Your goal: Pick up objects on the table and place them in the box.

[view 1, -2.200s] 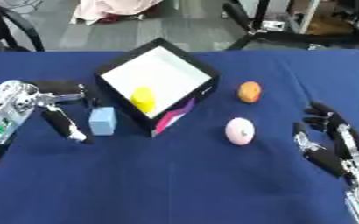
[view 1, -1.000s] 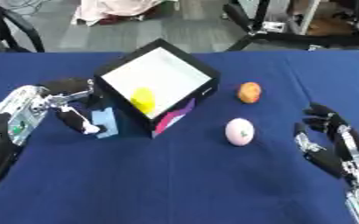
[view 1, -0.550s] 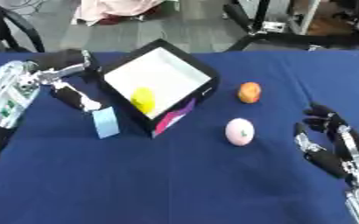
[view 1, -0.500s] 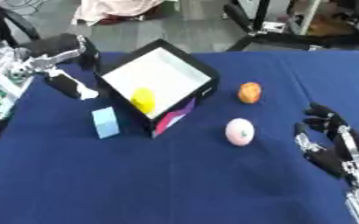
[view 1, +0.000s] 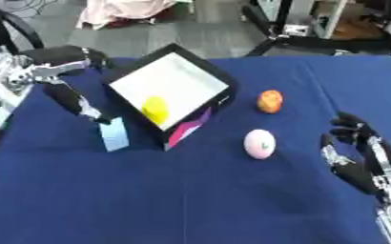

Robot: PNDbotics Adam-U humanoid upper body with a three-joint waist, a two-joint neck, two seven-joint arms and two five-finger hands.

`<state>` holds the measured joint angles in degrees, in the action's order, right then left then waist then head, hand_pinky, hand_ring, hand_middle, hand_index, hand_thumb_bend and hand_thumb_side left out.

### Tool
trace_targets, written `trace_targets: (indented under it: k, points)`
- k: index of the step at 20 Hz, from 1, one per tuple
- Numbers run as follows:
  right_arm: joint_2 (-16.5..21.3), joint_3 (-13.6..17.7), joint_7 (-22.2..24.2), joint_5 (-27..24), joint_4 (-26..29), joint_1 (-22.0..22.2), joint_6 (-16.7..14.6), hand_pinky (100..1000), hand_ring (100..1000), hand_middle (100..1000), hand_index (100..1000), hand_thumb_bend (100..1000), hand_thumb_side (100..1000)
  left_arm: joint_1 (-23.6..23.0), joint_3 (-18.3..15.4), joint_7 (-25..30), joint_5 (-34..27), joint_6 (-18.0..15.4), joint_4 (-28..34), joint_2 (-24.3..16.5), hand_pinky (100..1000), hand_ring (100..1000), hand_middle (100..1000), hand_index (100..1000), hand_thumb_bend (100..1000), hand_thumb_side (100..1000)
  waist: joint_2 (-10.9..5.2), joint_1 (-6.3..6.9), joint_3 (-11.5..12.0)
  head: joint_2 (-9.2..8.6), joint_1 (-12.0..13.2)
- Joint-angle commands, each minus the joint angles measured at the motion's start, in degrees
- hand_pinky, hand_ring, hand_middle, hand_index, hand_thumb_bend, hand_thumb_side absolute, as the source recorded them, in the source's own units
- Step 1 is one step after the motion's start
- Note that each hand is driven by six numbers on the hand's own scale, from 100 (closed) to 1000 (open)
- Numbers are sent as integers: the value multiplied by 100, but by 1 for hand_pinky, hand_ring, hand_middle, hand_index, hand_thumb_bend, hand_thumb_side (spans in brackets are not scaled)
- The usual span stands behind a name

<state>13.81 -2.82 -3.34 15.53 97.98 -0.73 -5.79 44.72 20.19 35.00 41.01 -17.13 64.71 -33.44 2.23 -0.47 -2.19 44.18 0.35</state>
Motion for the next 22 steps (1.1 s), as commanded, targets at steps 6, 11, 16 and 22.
trace_targets:
  k: [6, 11, 16, 22]
  points:
    - [37, 35, -6, -27, 54, -49, -7, 821, 778, 776, 902, 170, 365, 60, -129, 67, 592, -52, -569, 385, 855, 804, 830, 925, 801, 594, -123, -18, -4, -6, -8]
    - [35, 34, -3, -32, 52, -45, -8, 821, 778, 776, 902, 168, 365, 43, -147, -30, 872, -65, -835, 610, 816, 770, 795, 899, 773, 576, -119, -29, -11, -6, -2]
    - [34, 30, 2, -36, 49, -47, -10, 821, 778, 776, 902, 166, 367, 10, -150, 64, 957, -208, -974, 665, 710, 647, 664, 803, 698, 528, -116, -25, 4, -6, 2]
    - [37, 29, 6, -35, 49, -50, -11, 822, 778, 776, 903, 160, 369, 41, -183, -111, 801, -214, -684, 525, 565, 486, 466, 628, 514, 438, -122, -27, 23, -6, 0]
